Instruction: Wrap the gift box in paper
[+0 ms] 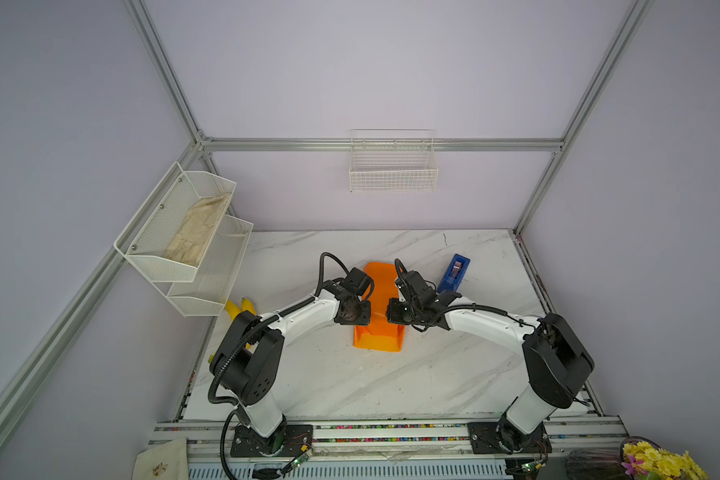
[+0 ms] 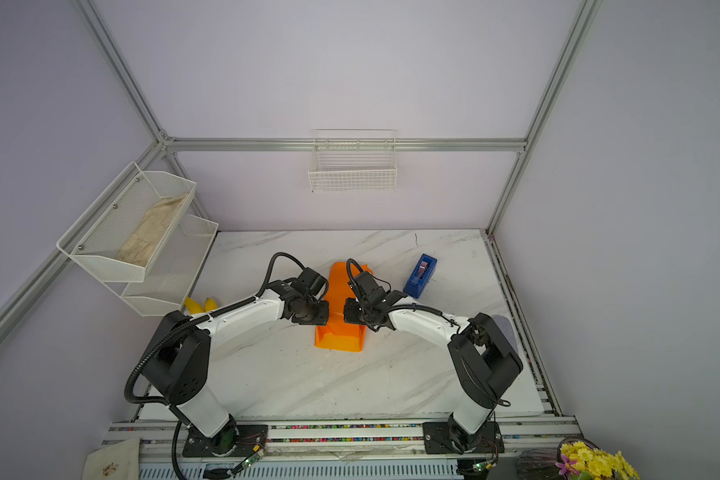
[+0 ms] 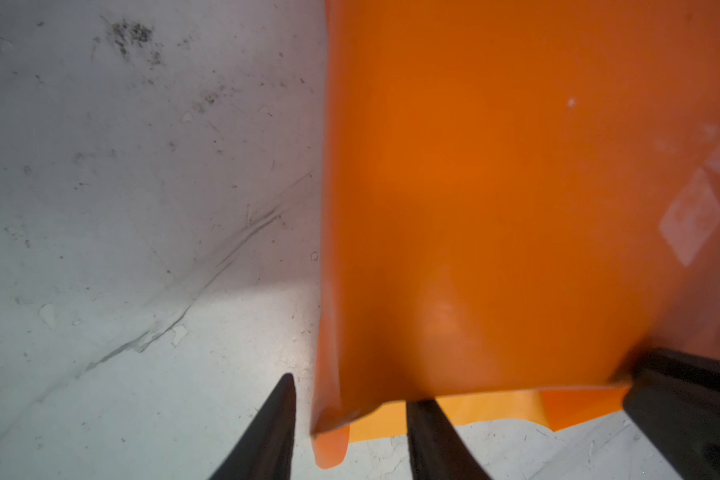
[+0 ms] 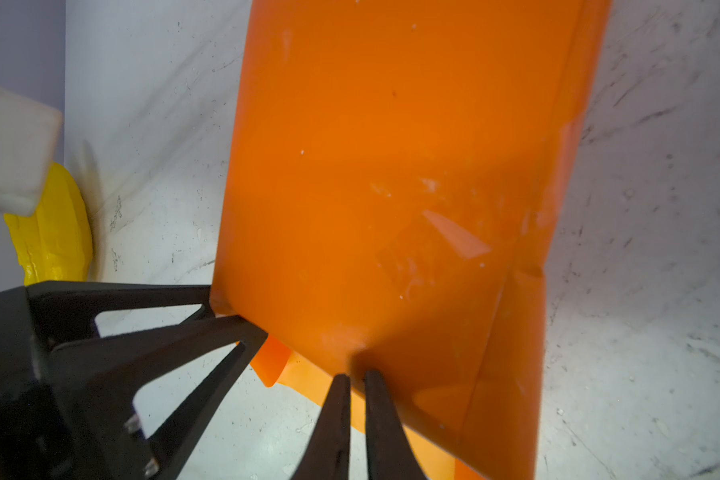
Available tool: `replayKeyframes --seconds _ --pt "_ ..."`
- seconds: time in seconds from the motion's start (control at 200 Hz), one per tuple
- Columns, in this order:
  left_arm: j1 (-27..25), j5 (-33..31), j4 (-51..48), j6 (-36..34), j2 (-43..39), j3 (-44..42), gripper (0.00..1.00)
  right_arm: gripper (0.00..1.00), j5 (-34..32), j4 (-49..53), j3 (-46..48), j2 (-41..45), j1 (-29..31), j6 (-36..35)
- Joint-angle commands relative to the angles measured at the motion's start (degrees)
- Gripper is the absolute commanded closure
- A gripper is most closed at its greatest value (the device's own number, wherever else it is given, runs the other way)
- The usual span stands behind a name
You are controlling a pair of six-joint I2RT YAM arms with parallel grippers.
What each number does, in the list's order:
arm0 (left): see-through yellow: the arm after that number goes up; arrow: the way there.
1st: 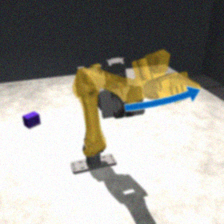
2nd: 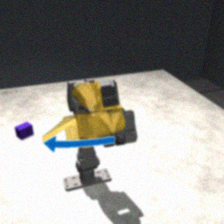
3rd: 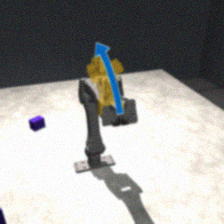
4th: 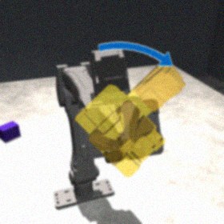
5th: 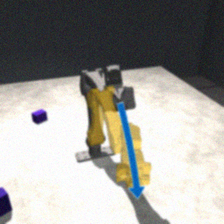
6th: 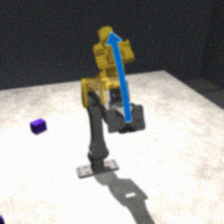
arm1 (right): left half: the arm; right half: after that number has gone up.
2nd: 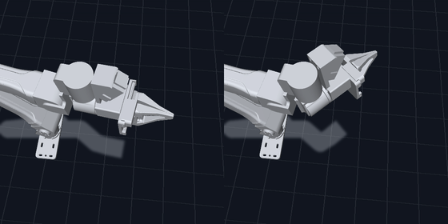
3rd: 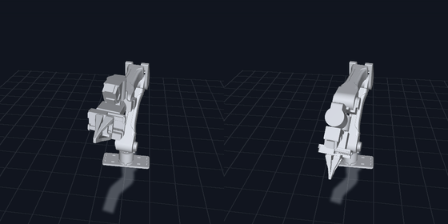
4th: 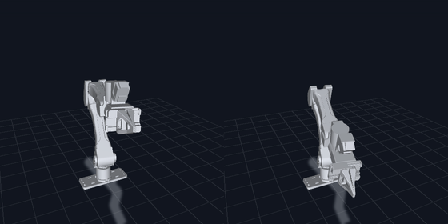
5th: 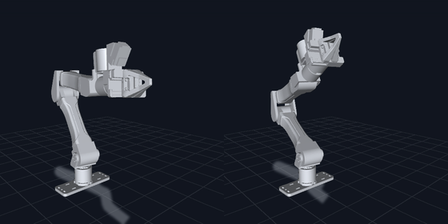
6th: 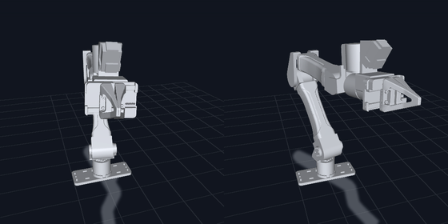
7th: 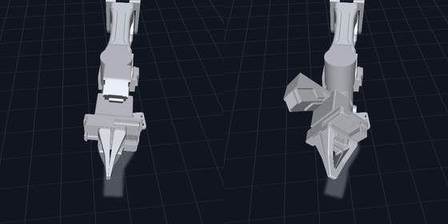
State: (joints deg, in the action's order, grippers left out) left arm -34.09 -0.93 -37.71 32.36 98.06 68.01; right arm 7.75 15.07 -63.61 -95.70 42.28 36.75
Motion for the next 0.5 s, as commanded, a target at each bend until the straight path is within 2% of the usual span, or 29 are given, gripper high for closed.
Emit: replayKeyframes --seconds 0.0,0.495 --pt "0.5 1.1 2.0 0.6 1.4 1.4 0.58 0.87 -1.9 3.2 -0.4 0.2 0.2 0.0" --pt "0.5 0.7 2.6 0.7 3.3 1.3 0.77 0.87 -2.0 3.9 -0.8 0.6 0.2 -0.1"
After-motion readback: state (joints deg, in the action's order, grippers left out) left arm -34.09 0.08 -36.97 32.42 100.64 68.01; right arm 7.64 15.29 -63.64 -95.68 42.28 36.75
